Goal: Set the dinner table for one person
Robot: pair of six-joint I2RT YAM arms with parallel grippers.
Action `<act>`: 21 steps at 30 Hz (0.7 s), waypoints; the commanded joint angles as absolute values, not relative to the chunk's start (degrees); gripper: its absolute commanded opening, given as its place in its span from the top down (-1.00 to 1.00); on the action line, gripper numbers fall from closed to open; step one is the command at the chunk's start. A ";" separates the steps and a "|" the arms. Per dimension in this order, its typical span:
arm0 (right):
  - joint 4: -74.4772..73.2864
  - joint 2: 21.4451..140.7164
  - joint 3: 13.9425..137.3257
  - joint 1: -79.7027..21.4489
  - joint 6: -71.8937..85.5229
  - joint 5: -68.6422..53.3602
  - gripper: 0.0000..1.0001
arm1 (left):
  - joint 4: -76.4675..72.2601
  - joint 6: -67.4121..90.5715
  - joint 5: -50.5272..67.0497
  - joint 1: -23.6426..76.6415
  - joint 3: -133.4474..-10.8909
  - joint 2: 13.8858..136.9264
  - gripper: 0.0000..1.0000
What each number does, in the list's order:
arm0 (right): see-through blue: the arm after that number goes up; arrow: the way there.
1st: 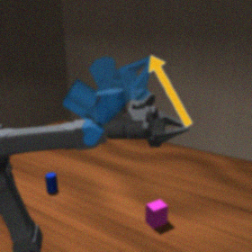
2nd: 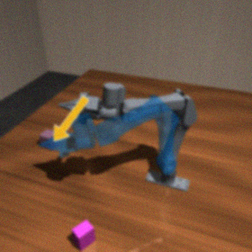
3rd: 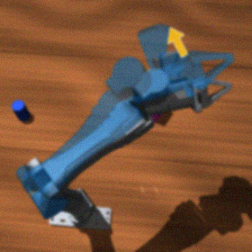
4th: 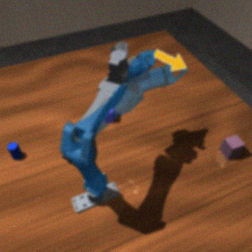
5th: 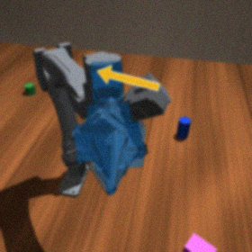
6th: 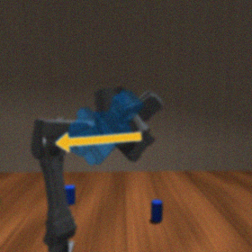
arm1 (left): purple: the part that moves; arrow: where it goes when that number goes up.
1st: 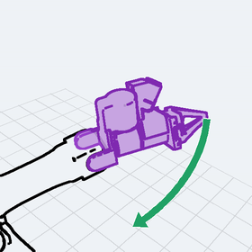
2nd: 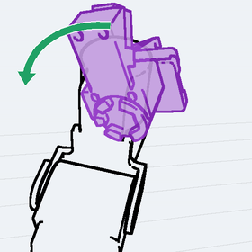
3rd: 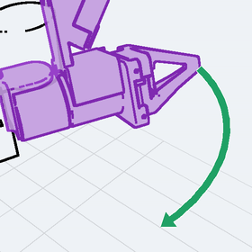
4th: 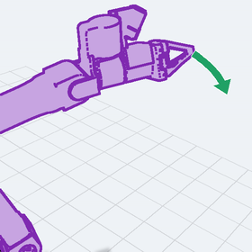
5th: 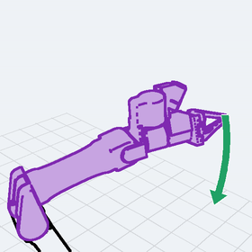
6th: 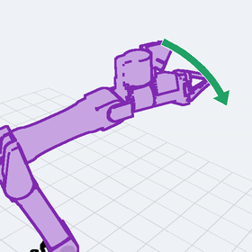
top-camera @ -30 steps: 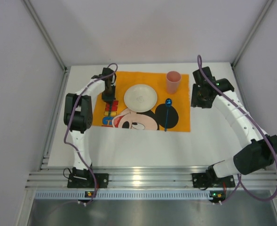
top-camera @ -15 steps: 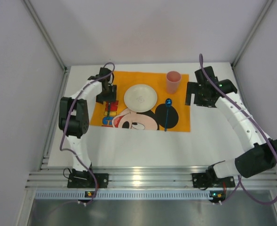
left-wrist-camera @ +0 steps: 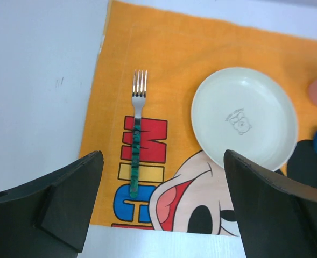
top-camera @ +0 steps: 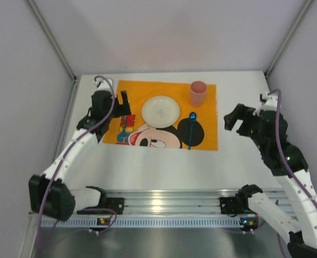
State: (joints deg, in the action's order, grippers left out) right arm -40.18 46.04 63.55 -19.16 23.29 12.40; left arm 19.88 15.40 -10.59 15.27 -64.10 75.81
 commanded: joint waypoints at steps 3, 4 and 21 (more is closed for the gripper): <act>-34.88 34.29 46.96 -18.46 29.17 9.51 -1.00 | -19.93 16.00 -12.38 16.26 -36.77 58.22 -0.97; -35.33 33.06 46.15 -18.46 29.27 8.01 -0.99 | -19.95 16.26 -14.05 16.43 -33.87 56.79 -0.97; -34.72 28.04 41.48 -18.46 32.61 0.26 -0.99 | -11.52 13.98 -19.34 16.87 -29.71 47.55 -0.97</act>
State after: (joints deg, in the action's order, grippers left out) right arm -38.02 27.62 40.80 -19.05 32.12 1.83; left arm -9.02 14.66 -18.24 16.67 -30.41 49.36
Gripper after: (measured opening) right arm 0.996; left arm 0.985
